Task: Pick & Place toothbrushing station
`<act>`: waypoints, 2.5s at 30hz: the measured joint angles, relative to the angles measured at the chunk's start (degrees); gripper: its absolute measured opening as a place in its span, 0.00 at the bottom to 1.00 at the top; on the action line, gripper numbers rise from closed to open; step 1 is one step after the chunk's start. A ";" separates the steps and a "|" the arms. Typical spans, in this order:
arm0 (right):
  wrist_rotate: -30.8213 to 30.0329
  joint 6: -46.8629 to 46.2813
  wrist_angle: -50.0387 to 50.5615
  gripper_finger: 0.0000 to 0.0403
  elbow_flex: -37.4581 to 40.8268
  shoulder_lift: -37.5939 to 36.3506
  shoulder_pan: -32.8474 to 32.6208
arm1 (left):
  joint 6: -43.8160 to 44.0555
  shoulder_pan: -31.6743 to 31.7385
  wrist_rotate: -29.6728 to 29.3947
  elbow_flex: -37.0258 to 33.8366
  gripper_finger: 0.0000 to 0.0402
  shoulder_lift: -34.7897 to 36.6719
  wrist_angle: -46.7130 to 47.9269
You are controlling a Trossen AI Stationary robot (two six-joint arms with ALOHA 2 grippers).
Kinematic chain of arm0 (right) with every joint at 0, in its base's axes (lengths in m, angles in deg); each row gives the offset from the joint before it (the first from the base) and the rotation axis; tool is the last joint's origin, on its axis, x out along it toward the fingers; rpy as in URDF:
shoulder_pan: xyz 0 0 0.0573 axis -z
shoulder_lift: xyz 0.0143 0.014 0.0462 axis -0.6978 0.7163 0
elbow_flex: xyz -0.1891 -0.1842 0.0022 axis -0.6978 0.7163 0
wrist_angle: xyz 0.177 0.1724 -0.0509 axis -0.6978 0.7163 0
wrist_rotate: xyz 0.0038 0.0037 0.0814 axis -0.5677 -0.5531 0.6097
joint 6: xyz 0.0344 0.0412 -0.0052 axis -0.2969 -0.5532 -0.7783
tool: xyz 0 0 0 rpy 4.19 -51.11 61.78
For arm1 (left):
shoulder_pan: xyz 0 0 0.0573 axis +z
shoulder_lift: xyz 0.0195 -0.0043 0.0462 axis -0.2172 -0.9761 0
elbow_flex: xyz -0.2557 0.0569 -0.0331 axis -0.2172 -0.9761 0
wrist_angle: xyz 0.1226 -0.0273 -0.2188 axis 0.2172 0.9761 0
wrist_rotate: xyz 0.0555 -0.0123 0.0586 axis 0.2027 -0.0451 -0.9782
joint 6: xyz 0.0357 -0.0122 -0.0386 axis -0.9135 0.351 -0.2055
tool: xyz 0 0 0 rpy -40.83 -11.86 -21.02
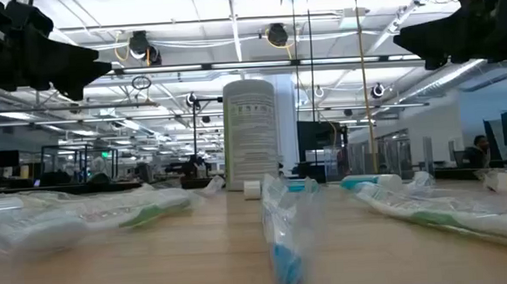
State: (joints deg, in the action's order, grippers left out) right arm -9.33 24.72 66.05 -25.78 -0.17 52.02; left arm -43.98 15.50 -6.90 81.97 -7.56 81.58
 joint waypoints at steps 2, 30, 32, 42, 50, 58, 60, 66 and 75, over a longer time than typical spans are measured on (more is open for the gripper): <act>-0.27 0.21 -1.13 0.31 0.00 0.02 0.02 | -2.89 -0.01 0.00 0.02 0.49 0.00 -0.22; -10.87 0.81 -13.76 0.31 0.04 2.41 0.04 | 1.88 0.00 -11.55 0.02 0.49 -0.01 -7.88; -13.06 0.92 -16.93 0.31 0.04 4.58 0.09 | 2.07 0.00 -15.40 0.02 0.49 0.00 -8.10; -16.73 -3.32 -22.68 0.31 -6.48 27.16 1.27 | 7.21 0.70 -16.92 0.23 0.49 -5.17 -16.10; -16.37 -6.04 -14.75 0.31 -22.70 50.54 -1.30 | 13.21 2.32 -16.88 4.22 0.49 -15.16 -16.37; -16.29 -14.76 4.06 0.31 -36.37 63.74 -5.25 | 14.60 2.32 -16.48 15.44 0.49 -26.36 -3.37; -15.54 -17.23 7.25 0.31 -36.72 64.67 -6.74 | 14.57 2.32 -16.48 18.91 0.49 -29.14 1.61; -9.35 -37.01 12.41 0.31 -36.41 64.27 -10.73 | 10.76 2.32 -16.48 25.23 0.49 -36.68 5.62; -4.62 -70.48 32.66 0.31 -36.41 63.78 -14.62 | 7.06 2.32 -16.52 26.76 0.49 -43.00 4.03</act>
State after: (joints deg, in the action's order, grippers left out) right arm -13.95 -45.76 98.70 -62.19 63.61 37.40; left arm -36.92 17.82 -23.42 108.73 -50.56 85.61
